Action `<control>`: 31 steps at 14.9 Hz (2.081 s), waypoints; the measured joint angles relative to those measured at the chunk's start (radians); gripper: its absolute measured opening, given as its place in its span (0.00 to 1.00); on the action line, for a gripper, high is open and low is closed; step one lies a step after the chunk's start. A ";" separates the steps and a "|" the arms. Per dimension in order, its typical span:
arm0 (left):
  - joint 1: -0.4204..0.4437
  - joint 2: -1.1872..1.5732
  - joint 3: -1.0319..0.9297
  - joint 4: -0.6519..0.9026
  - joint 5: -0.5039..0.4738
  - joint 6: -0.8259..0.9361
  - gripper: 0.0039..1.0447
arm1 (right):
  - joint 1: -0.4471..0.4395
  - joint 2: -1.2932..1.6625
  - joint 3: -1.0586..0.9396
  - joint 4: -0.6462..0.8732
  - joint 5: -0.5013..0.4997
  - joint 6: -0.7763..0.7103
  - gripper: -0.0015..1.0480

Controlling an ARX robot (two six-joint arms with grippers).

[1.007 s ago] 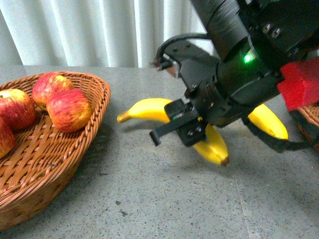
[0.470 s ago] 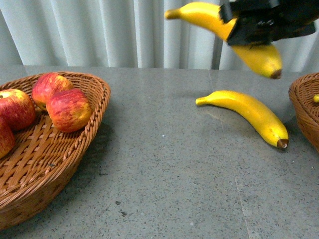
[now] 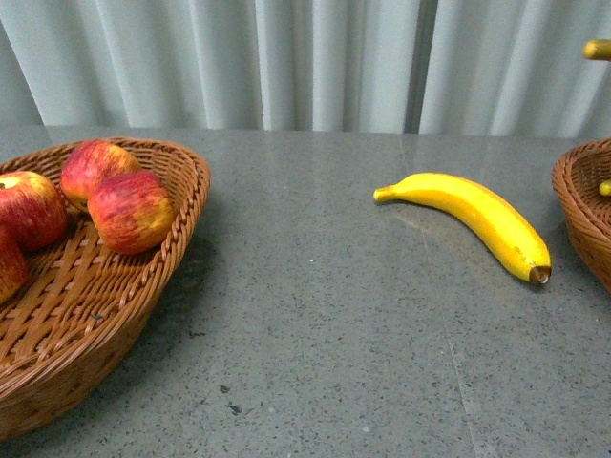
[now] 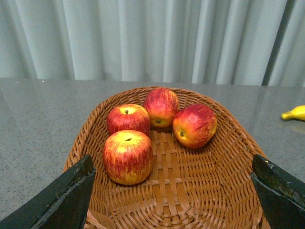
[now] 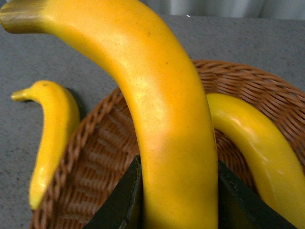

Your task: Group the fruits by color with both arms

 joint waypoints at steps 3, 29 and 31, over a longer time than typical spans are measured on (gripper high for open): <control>0.000 0.000 0.000 0.000 0.000 0.000 0.94 | -0.117 0.013 -0.029 0.031 -0.039 -0.061 0.31; 0.000 0.000 0.000 0.000 0.000 0.000 0.94 | 0.502 0.356 0.428 -0.235 0.204 -0.137 0.94; 0.000 0.000 0.000 0.000 0.000 0.000 0.94 | 0.515 0.408 0.457 -0.265 0.239 -0.192 0.94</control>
